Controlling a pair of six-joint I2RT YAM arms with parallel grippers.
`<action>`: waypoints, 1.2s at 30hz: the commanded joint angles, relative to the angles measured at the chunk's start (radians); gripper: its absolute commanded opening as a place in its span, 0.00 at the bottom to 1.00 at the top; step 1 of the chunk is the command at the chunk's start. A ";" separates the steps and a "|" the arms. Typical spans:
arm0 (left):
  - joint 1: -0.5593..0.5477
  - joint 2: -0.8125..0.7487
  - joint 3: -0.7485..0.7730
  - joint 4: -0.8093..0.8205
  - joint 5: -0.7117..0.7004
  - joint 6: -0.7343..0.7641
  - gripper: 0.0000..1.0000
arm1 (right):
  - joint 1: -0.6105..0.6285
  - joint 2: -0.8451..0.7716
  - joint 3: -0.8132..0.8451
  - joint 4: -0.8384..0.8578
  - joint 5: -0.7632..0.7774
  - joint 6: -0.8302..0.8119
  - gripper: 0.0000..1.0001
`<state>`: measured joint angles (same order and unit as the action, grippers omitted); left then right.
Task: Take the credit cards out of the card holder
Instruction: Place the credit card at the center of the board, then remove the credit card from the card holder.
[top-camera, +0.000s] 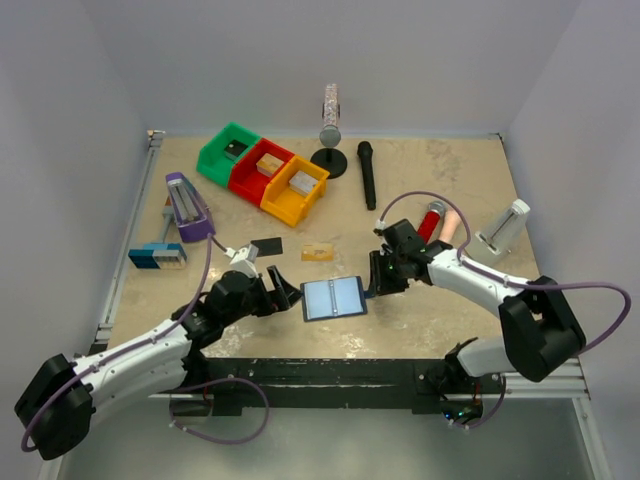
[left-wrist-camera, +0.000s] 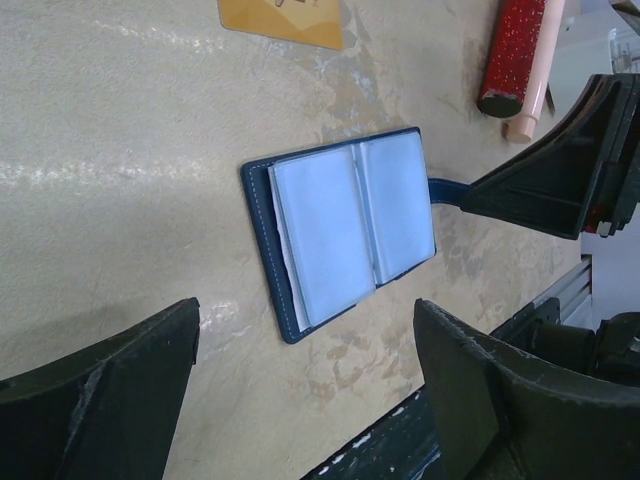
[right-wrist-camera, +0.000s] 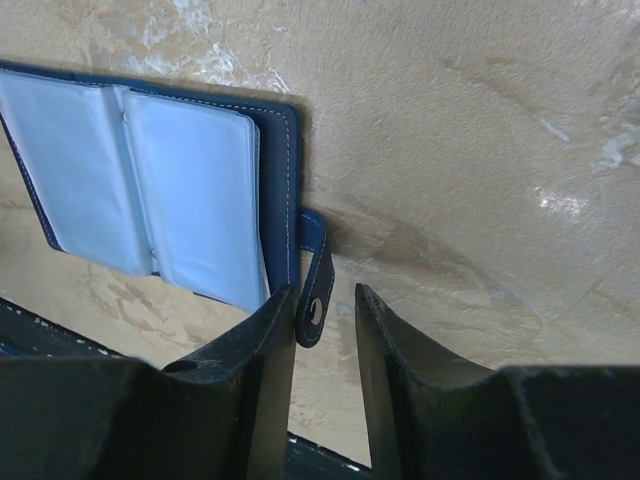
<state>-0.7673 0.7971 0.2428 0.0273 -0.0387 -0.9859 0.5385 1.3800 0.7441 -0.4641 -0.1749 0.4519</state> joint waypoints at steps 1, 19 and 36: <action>-0.003 0.033 0.027 0.088 0.034 0.000 0.91 | 0.006 -0.010 0.009 0.010 -0.003 0.034 0.31; -0.003 0.140 0.046 0.198 0.112 0.058 0.84 | 0.090 -0.064 -0.097 0.091 -0.037 0.139 0.00; -0.003 0.326 0.078 0.286 0.157 0.089 0.79 | 0.090 -0.047 -0.089 0.114 -0.084 0.148 0.00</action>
<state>-0.7673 1.1042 0.2848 0.2497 0.0982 -0.9222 0.6235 1.3373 0.6483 -0.3756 -0.2325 0.5884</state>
